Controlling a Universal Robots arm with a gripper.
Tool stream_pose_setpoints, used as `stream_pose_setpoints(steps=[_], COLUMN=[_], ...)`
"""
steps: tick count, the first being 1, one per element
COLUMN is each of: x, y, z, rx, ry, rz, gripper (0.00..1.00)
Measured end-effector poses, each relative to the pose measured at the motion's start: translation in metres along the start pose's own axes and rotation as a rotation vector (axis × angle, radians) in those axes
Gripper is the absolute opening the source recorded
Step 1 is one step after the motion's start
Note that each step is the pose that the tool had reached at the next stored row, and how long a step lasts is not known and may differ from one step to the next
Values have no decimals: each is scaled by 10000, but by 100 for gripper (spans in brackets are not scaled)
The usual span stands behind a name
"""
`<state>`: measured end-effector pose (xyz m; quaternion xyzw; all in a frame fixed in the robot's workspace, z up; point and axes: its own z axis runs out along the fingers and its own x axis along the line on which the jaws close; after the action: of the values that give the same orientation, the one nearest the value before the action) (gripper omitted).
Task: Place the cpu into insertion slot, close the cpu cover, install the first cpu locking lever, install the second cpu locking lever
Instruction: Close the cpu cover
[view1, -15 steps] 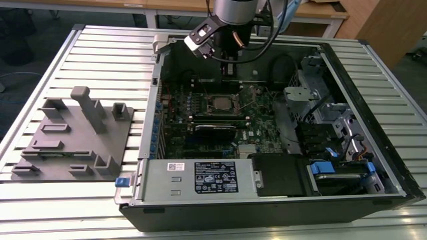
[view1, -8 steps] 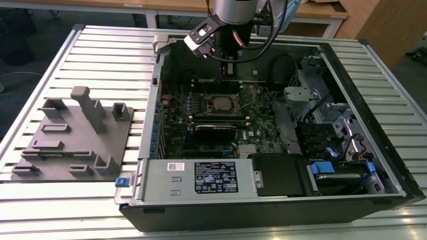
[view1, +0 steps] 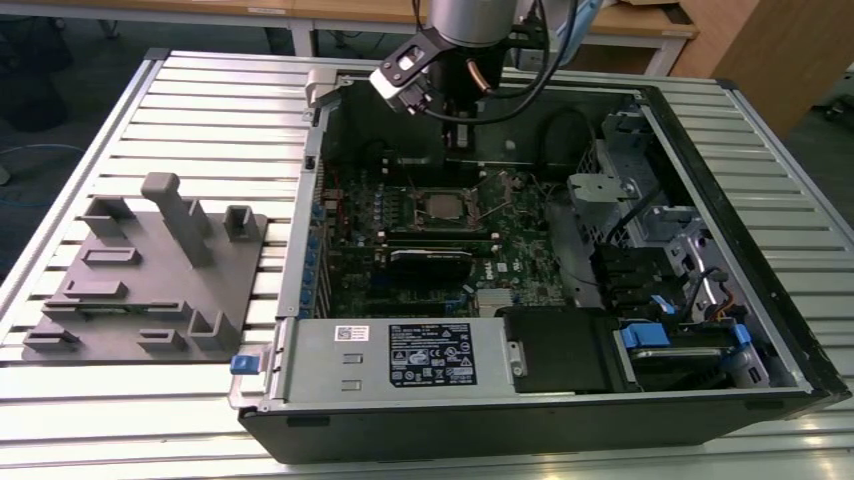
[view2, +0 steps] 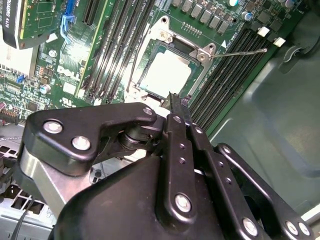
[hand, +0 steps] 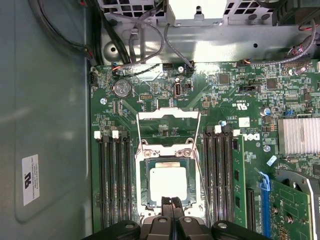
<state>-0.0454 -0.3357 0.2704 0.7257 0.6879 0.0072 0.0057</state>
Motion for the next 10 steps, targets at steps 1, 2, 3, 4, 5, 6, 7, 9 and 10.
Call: stream_pose_setpoints(steps=[1,2,3,4,5,6,7,9,10], x=[1,2,3,4,5,5,6,8,9], y=[3,8,14,20,26,32,38,52,61], z=[0,1,2,2,3,3,4,5,6], rx=[0,0,0,0,0,-1,-1,0,0], ry=[0,-1,0,0,1,1,1,0,0], rz=[1,2,2,2,1,2,1,2,1], gripper=[10,10,10,10,10,10,10,10,10])
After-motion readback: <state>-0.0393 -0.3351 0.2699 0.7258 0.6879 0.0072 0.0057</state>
